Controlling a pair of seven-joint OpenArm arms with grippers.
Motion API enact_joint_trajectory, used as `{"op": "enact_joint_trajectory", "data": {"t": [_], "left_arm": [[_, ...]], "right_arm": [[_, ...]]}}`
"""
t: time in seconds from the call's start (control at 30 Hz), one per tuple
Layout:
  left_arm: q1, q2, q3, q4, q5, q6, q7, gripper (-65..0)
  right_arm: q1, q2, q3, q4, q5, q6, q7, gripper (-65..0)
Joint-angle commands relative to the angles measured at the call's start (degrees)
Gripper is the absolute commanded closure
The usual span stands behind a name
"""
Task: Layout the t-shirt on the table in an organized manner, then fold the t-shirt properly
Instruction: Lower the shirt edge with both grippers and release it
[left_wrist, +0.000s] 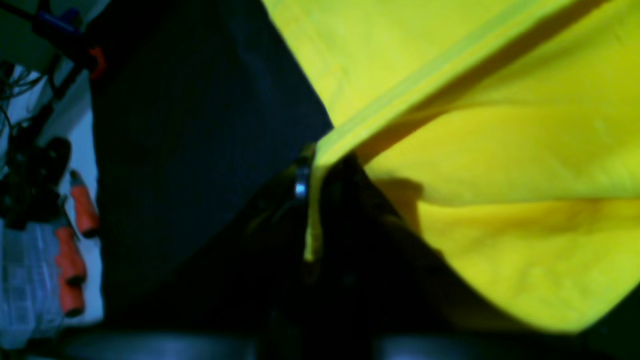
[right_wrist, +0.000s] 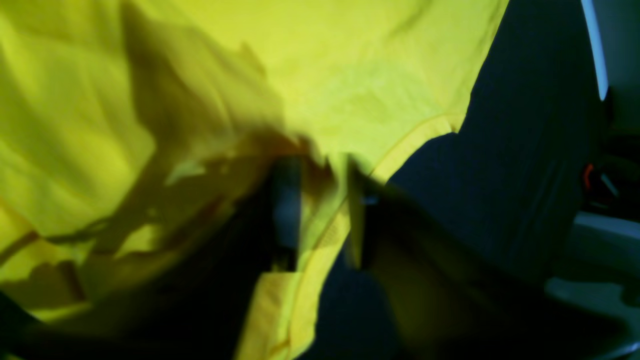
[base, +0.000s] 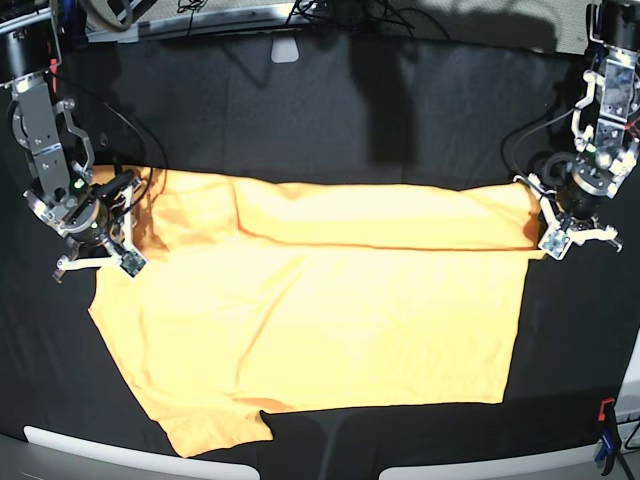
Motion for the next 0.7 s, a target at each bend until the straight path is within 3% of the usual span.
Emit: {"op": "enact_joint_trajectory", "data": {"t": [0.0, 0.07, 0.27, 0.47, 0.53, 0.67], "left_arm": [[-1.49, -1.36, -0.44, 0.72, -0.15, 0.87, -1.14, -18.2], [-1.9, -1.86, -0.44, 0.79, -0.15, 0.9, 0.07, -28.0], [-1.4, -5.38, -0.44, 3.54, 1.38, 0.85, 5.11, -28.4], [3.56, -9.07, -0.42, 12.76, 1.36, 0.83, 9.18, -28.4], [6.71, -9.11, -0.42, 16.59, 1.38, -0.98, 9.18, -28.3], [12.55, -8.79, -0.17, 21.29, 2.1, -8.07, 8.5, -28.3]], "right_arm": [[1.79, 1.29, 0.61, 0.59, -0.15, -0.68, 0.7, -24.1], [2.47, 1.29, 0.61, 0.63, -0.17, -0.7, 0.26, -25.4], [2.75, 2.16, 0.63, 2.14, -0.57, -0.7, -2.84, -25.4], [2.27, 5.53, 0.63, 8.0, 1.81, -0.72, -9.07, -25.3], [0.9, 7.08, 0.63, 10.64, 4.04, -0.7, -10.4, -25.2], [-4.11, 8.68, 0.63, 15.3, 3.78, -0.7, -11.21, -25.2]]}}
